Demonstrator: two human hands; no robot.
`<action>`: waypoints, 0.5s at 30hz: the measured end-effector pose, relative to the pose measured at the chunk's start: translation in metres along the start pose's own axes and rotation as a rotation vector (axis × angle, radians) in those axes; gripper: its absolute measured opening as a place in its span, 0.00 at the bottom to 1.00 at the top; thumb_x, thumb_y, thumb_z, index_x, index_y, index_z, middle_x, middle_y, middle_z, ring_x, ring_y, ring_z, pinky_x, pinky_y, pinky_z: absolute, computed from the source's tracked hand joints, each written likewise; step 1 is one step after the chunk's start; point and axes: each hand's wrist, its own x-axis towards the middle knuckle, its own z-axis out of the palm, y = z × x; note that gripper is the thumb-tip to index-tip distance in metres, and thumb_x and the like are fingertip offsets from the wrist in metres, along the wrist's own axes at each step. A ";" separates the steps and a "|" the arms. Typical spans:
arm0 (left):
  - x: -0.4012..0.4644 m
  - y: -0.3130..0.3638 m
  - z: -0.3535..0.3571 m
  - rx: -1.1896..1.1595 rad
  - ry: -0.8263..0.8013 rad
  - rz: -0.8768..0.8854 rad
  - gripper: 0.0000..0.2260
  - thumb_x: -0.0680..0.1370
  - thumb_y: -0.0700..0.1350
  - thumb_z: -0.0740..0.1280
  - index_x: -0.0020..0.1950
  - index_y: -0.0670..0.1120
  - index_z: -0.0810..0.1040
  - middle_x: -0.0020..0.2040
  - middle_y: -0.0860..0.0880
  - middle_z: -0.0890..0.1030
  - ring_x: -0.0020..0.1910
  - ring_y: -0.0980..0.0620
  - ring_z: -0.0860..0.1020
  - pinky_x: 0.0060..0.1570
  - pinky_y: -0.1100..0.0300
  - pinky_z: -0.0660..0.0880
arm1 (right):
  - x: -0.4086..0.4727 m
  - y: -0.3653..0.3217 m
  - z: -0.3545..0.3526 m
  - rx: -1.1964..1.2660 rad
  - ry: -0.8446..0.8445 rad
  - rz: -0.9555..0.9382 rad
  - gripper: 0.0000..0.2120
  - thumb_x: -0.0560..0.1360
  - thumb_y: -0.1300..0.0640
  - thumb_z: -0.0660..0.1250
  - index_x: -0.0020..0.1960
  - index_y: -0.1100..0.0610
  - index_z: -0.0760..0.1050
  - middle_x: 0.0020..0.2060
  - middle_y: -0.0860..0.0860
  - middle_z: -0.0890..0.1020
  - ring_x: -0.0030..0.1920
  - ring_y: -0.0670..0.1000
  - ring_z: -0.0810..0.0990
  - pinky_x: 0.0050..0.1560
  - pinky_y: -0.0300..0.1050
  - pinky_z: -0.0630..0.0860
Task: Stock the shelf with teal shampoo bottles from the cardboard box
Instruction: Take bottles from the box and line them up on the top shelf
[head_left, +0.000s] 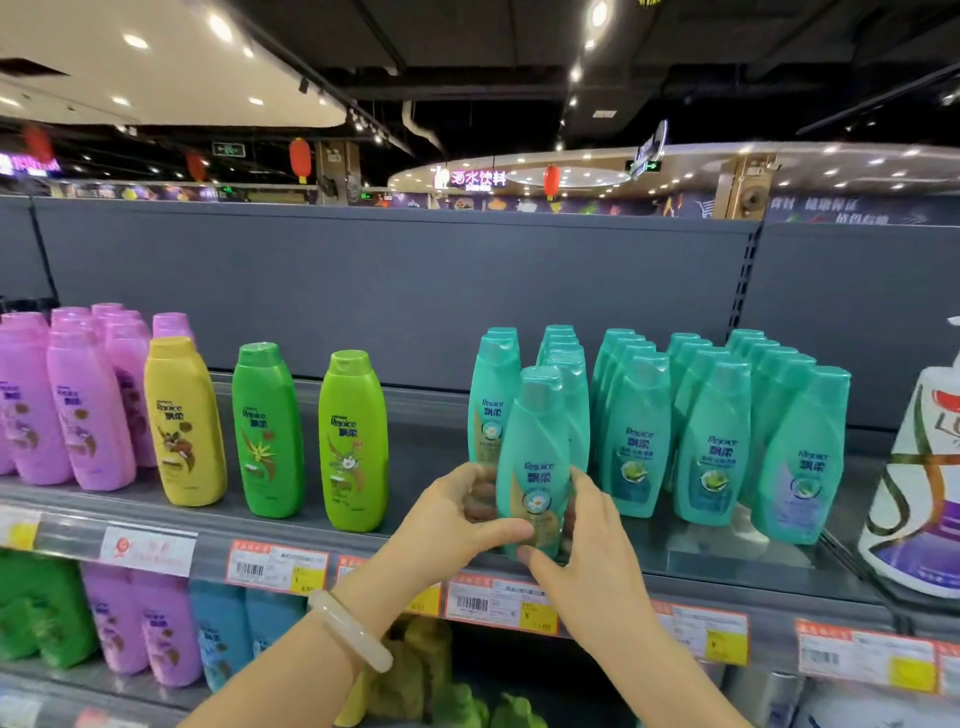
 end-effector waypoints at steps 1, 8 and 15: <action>0.001 0.000 0.000 -0.001 -0.004 0.002 0.15 0.68 0.42 0.76 0.50 0.54 0.75 0.46 0.56 0.82 0.43 0.62 0.81 0.47 0.64 0.78 | 0.001 0.000 0.003 0.016 -0.017 -0.005 0.39 0.69 0.56 0.73 0.74 0.51 0.55 0.60 0.48 0.68 0.59 0.47 0.73 0.59 0.42 0.74; 0.014 -0.007 -0.023 0.085 0.048 -0.075 0.11 0.72 0.41 0.72 0.50 0.51 0.74 0.53 0.46 0.82 0.53 0.49 0.80 0.57 0.56 0.77 | 0.005 0.010 -0.009 -0.018 0.150 -0.015 0.23 0.69 0.55 0.74 0.60 0.54 0.70 0.49 0.45 0.68 0.45 0.42 0.72 0.52 0.46 0.76; 0.036 -0.012 -0.022 0.113 0.115 -0.153 0.17 0.75 0.37 0.68 0.61 0.43 0.67 0.59 0.46 0.78 0.54 0.52 0.77 0.55 0.61 0.73 | 0.031 0.012 -0.014 -0.029 0.077 0.171 0.48 0.64 0.47 0.77 0.73 0.57 0.52 0.68 0.54 0.63 0.69 0.54 0.65 0.67 0.50 0.66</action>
